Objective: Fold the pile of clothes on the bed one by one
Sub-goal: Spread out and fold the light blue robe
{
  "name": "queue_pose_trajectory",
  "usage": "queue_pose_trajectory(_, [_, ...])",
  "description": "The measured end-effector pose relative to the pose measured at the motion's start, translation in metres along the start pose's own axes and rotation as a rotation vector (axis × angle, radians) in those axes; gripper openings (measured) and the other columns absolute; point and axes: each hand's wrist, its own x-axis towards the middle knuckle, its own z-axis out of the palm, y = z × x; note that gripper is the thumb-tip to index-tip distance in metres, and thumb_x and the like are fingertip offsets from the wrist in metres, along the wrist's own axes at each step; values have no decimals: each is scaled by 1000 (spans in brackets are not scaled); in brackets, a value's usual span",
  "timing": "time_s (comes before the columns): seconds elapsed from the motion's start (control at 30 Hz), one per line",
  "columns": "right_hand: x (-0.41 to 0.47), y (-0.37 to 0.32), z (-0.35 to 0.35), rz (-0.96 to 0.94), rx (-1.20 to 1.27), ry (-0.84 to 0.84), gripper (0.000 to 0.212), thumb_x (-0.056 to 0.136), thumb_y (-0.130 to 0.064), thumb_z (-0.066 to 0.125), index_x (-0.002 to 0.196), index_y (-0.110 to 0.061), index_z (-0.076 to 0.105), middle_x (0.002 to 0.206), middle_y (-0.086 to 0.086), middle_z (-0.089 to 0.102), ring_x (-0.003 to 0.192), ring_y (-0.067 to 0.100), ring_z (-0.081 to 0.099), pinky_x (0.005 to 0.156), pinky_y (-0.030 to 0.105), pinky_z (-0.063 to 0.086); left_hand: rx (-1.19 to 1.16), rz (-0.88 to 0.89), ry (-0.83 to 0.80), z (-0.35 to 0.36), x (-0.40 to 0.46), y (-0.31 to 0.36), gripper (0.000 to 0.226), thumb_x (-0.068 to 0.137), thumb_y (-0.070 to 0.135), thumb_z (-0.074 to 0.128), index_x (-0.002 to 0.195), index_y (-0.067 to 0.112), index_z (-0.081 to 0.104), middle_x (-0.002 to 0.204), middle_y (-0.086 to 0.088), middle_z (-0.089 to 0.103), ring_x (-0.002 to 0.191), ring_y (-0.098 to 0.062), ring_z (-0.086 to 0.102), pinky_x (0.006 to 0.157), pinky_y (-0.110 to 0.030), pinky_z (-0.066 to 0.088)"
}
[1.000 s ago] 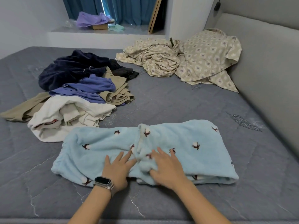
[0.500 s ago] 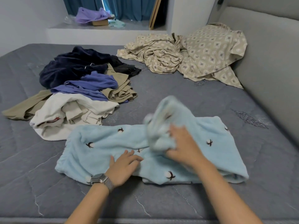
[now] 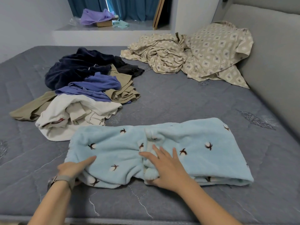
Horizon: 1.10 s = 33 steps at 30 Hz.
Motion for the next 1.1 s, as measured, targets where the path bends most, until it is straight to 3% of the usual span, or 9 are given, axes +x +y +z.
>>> queue_pose_trajectory(0.13, [-3, 17, 4, 243, 390, 156, 107, 74, -29, 68, 147, -43, -10, 130, -7, 52, 129, 17, 41, 113, 40, 29, -546, -37, -200, 8, -5, 7, 41, 69, 11, 81, 107, 12, 65, 92, -7, 75, 91, -26, 65, 70, -42, 58])
queue_pose_trajectory(0.27, [-15, 51, 6, 319, 221, 178, 66, 80, -18, 48, 142, -37, 31, 129, -6, 56, 120, 26, 39, 92, 35, 44, -725, 57, -3, 15, 6, 3, 91, 38, 32, 95, 119, 7, 62, 116, -5, 67, 100, -23, 65, 89, -45, 53])
queue_pose_trajectory(0.4, [-30, 68, 0, 430, 131, 435, 36, 81, -15, 52, 116, -24, 58, 111, -5, 62, 103, 24, 53, 74, 29, 38, -723, 155, 121, 17, -30, 16, 60, 76, 19, 80, 126, 2, 54, 120, -4, 60, 105, -20, 60, 96, -40, 48])
queue_pose_trajectory(0.6, [-36, 42, 4, 257, -18, 146, 71, 74, -14, 51, 144, -18, 35, 151, 1, 34, 147, 27, 15, 119, 49, 3, -434, 58, 288, 26, -60, 23, 78, 79, 18, 75, 140, -5, 32, 113, -20, 65, 103, -16, 64, 84, -27, 52])
queue_pose_trajectory(0.7, [-38, 26, 16, 220, 63, 240, 71, 73, -24, 45, 144, -16, 37, 152, 1, 34, 147, 18, 17, 119, 43, -2, -94, 542, 531, 51, -101, 33, 88, 68, 30, 75, 140, 7, 31, 138, -23, 37, 129, -35, 33, 107, -45, 27])
queue_pose_trajectory(0.77, [-40, 20, 16, 302, 251, 467, 57, 74, -24, 50, 130, -16, 53, 133, 0, 56, 132, 11, 38, 118, 40, 19, 35, 765, 211, 80, -132, 30, 86, 59, 57, 68, 126, 10, 48, 124, -20, 52, 111, -35, 48, 96, -44, 37])
queue_pose_trajectory(0.83, [-39, 17, 11, 362, 425, 652, 41, 74, -31, 49, 112, -19, 62, 109, -3, 65, 107, 10, 48, 105, 39, 39, -58, 520, -336, 108, -177, 31, 96, 45, 84, 65, 108, 12, 59, 97, -14, 69, 83, -25, 65, 73, -37, 50])
queue_pose_trajectory(0.93, [-41, 12, 10, 258, 311, 427, 55, 78, -34, 49, 131, -18, 52, 131, -2, 56, 128, 14, 42, 116, 39, 24, -215, 90, -866, 140, -209, 33, 67, 75, 70, 56, 110, 13, 61, 91, -7, 73, 86, -22, 67, 73, -39, 54])
queue_pose_trajectory(1.1, [-62, -1, 4, 181, 573, 474, 70, 83, -29, 57, 147, -26, 28, 149, -16, 34, 140, 2, 27, 117, 29, 23, -362, 304, -703, 172, -205, 40, 79, 71, 28, 80, 131, 41, 30, 120, -14, 62, 94, -28, 69, 71, -41, 57])
